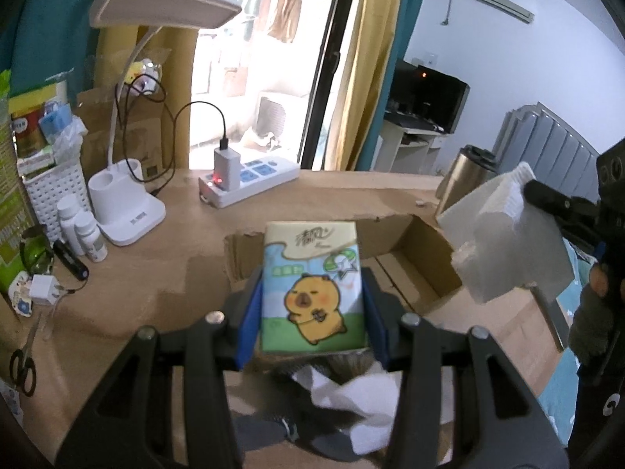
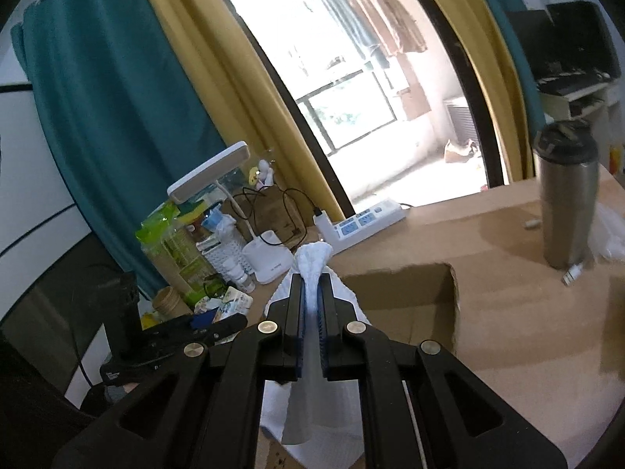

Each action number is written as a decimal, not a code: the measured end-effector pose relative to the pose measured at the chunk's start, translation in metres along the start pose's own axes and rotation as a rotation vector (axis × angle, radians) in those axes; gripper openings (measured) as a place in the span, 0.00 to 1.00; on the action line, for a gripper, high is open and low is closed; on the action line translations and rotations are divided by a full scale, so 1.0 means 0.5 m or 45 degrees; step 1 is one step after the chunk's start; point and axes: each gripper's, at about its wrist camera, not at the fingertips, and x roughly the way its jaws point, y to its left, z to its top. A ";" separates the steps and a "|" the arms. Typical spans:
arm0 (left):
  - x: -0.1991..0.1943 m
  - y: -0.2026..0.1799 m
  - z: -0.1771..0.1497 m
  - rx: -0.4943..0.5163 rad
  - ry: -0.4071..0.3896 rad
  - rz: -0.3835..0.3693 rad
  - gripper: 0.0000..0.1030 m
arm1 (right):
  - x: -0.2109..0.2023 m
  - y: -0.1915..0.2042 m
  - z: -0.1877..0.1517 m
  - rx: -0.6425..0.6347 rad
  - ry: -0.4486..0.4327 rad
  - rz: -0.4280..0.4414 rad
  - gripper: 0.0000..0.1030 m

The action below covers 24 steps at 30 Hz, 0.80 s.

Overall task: Organize soft objects
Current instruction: 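Lift the tissue pack with the left tool while the right tool carries the towel toward the box, then lower the tissue pack into the box and open the left tool while the right tool releases the towel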

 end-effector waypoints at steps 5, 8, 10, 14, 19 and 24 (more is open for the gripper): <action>0.034 0.024 0.007 -0.025 0.021 0.015 0.46 | 0.054 -0.008 0.024 -0.011 0.036 0.023 0.07; 0.053 0.036 0.009 -0.037 0.036 0.017 0.46 | 0.095 -0.017 0.029 0.005 0.072 0.041 0.07; 0.066 0.042 0.010 -0.043 0.048 0.011 0.46 | 0.128 -0.025 0.027 0.016 0.115 0.045 0.07; 0.084 0.048 0.008 -0.043 0.072 -0.002 0.46 | 0.181 -0.050 0.014 0.035 0.197 -0.015 0.07; 0.107 0.050 0.003 -0.037 0.113 -0.006 0.46 | 0.223 -0.098 -0.016 0.078 0.298 -0.147 0.07; 0.126 0.050 0.001 -0.036 0.139 0.003 0.46 | 0.229 -0.117 -0.039 0.032 0.346 -0.350 0.07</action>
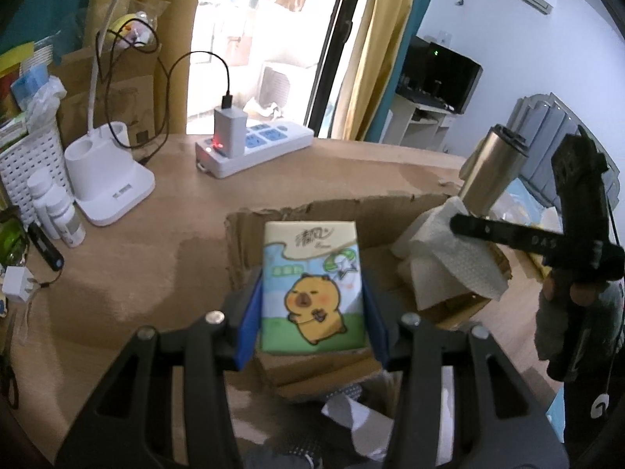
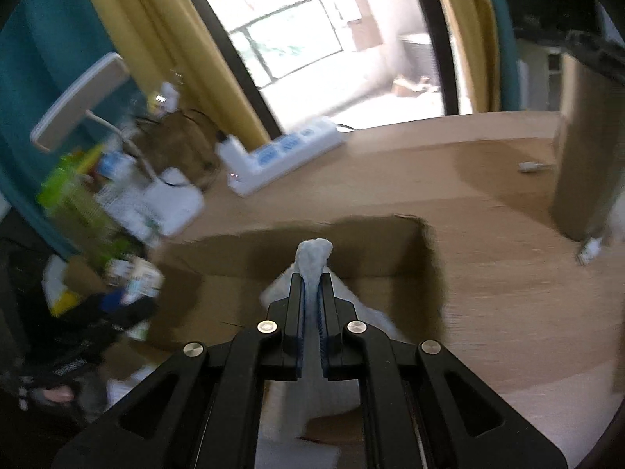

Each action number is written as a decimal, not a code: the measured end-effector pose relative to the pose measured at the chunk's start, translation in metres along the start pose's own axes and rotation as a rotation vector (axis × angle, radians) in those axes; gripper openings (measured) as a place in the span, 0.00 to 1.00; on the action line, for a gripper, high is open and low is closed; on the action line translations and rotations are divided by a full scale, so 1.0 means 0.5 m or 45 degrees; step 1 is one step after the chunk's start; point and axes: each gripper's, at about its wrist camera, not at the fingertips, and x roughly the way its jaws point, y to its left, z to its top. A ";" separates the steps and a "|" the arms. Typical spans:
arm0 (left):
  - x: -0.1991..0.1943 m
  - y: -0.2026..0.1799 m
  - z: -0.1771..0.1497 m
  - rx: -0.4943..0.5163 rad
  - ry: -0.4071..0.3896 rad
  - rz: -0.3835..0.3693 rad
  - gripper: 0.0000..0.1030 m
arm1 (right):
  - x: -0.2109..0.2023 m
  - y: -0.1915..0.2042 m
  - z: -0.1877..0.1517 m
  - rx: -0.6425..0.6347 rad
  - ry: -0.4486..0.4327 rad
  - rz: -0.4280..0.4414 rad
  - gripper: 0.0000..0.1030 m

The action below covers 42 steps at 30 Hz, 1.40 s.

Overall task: Organize soft objects
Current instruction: 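Lower the tissue pack into the box and open the left tool while the right tool releases the towel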

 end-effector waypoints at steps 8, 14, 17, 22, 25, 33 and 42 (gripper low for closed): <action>0.028 -0.010 0.002 0.010 0.053 0.006 0.47 | 0.007 0.030 -0.019 -0.258 -0.001 -0.464 0.20; 0.042 -0.008 0.006 0.000 0.081 0.000 0.49 | -0.001 0.049 -0.032 -0.408 0.007 -0.639 0.30; 0.039 -0.008 0.012 0.004 0.071 0.003 0.51 | -0.015 0.071 -0.027 -0.453 -0.032 -0.656 0.38; 0.017 -0.008 0.019 0.004 0.032 -0.008 0.66 | -0.029 0.113 -0.009 -0.467 -0.047 -0.525 0.38; -0.006 -0.007 0.023 -0.006 -0.007 -0.024 0.67 | -0.010 0.134 -0.009 -0.466 0.026 -0.336 0.38; -0.038 0.026 0.021 -0.044 -0.050 -0.018 0.67 | 0.105 0.116 -0.024 -0.409 0.305 -0.348 0.38; -0.037 0.047 0.017 -0.064 -0.050 -0.035 0.67 | 0.100 0.111 -0.010 -0.432 0.365 -0.556 0.58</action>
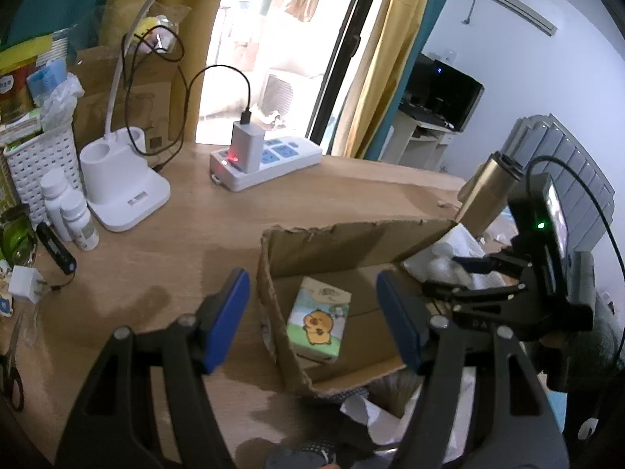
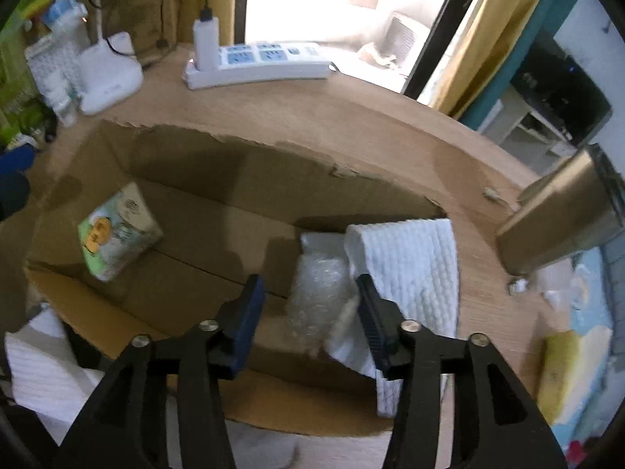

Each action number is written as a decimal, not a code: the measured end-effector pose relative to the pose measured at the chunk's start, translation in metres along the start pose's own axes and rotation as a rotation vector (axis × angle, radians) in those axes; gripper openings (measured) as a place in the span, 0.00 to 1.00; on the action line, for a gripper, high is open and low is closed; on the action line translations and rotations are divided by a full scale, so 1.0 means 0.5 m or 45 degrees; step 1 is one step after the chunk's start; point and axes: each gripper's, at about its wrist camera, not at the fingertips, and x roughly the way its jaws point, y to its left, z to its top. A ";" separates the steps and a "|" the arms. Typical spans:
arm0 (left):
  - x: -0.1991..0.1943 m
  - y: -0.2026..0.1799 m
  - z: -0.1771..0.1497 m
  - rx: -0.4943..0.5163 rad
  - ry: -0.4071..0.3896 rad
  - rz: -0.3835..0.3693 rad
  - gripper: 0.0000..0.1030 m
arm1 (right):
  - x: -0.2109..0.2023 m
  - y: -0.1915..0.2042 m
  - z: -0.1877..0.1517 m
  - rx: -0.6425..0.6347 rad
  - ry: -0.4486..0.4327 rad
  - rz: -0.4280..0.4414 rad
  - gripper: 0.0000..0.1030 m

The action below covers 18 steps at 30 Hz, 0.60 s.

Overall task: Organize soft objects
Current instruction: 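Lower the tissue pack into the box and open the left tool while the right tool releases the towel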

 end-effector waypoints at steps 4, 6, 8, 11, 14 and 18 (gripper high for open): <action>0.001 -0.004 -0.001 0.004 0.004 -0.015 0.67 | 0.024 -0.003 -0.007 -0.004 0.030 -0.038 0.64; 0.000 -0.006 -0.001 0.009 0.003 -0.018 0.67 | 0.025 -0.010 -0.005 0.028 0.006 -0.023 0.64; -0.002 -0.008 -0.002 0.011 0.004 -0.021 0.67 | 0.029 -0.013 -0.004 0.028 -0.009 -0.025 0.63; -0.003 -0.009 -0.003 0.012 0.007 -0.021 0.67 | 0.025 -0.012 -0.003 0.003 -0.032 -0.057 0.40; -0.007 -0.013 -0.005 0.017 0.005 -0.017 0.67 | 0.007 -0.014 -0.001 0.012 -0.064 -0.032 0.36; -0.013 -0.017 -0.006 0.028 0.003 -0.014 0.67 | -0.027 0.001 0.002 0.012 -0.103 0.058 0.35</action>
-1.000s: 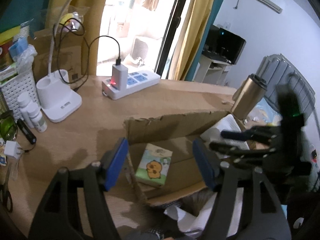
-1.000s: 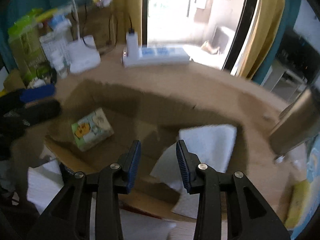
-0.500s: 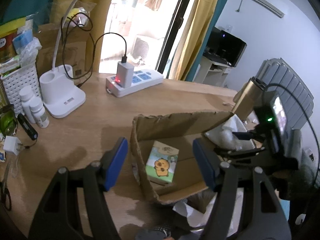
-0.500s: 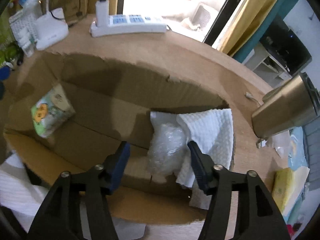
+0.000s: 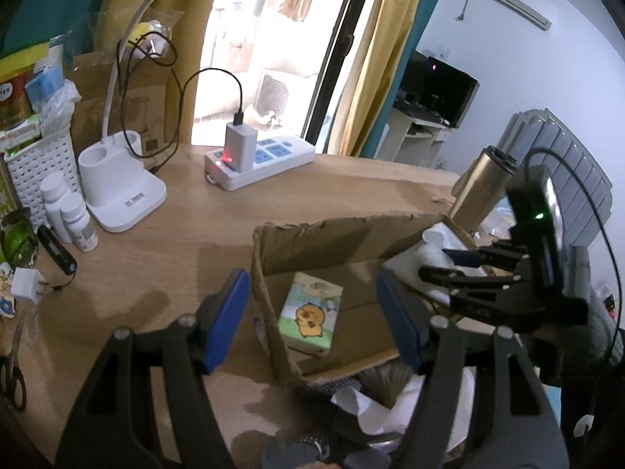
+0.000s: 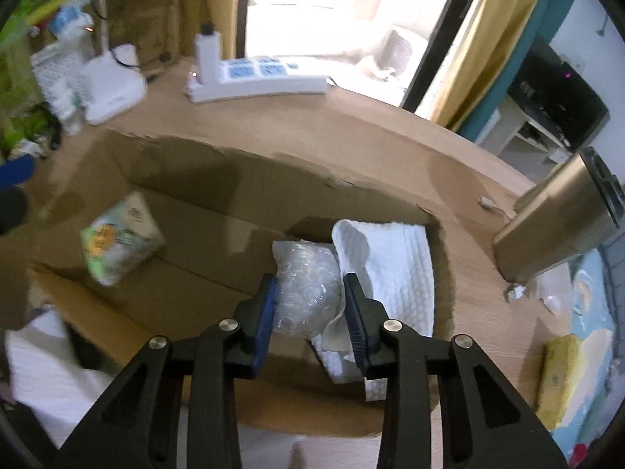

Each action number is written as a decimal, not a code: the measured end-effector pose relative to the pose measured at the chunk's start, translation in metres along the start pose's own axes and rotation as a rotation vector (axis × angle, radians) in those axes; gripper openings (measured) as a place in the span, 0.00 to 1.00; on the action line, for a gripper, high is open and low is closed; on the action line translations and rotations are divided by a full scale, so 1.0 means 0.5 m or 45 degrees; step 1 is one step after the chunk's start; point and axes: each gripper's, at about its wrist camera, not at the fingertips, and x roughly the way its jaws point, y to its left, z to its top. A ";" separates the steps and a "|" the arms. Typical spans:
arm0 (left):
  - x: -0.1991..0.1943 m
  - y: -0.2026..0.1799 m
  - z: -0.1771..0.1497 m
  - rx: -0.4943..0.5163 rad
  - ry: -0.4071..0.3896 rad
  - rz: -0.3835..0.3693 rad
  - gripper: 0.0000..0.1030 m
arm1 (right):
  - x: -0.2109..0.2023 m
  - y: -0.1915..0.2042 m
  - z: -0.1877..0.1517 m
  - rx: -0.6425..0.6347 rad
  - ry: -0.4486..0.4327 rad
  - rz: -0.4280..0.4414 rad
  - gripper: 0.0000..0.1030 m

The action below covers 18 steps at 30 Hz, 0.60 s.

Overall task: Organize soft objects
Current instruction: 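Lower the tissue pack into the box and open the left tool while the right tool releases the towel, then withdraw both tools from the box back toward the pile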

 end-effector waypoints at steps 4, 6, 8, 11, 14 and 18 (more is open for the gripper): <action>-0.007 0.000 -0.002 0.008 -0.001 0.011 0.67 | -0.023 0.024 0.009 0.014 -0.028 0.145 0.35; -0.012 0.002 -0.003 0.009 -0.002 0.018 0.67 | -0.023 0.033 0.011 0.034 -0.024 0.234 0.35; -0.018 0.004 -0.005 0.008 -0.001 0.027 0.67 | -0.008 0.037 0.010 0.046 -0.003 0.270 0.35; -0.024 0.006 -0.007 0.010 0.003 0.039 0.67 | 0.017 0.040 0.003 0.069 0.027 0.289 0.41; -0.029 0.003 -0.011 0.017 0.003 0.047 0.67 | 0.013 0.039 -0.001 0.078 0.024 0.255 0.49; -0.032 -0.004 -0.012 0.029 0.001 0.055 0.67 | -0.006 0.032 -0.011 0.092 -0.006 0.243 0.52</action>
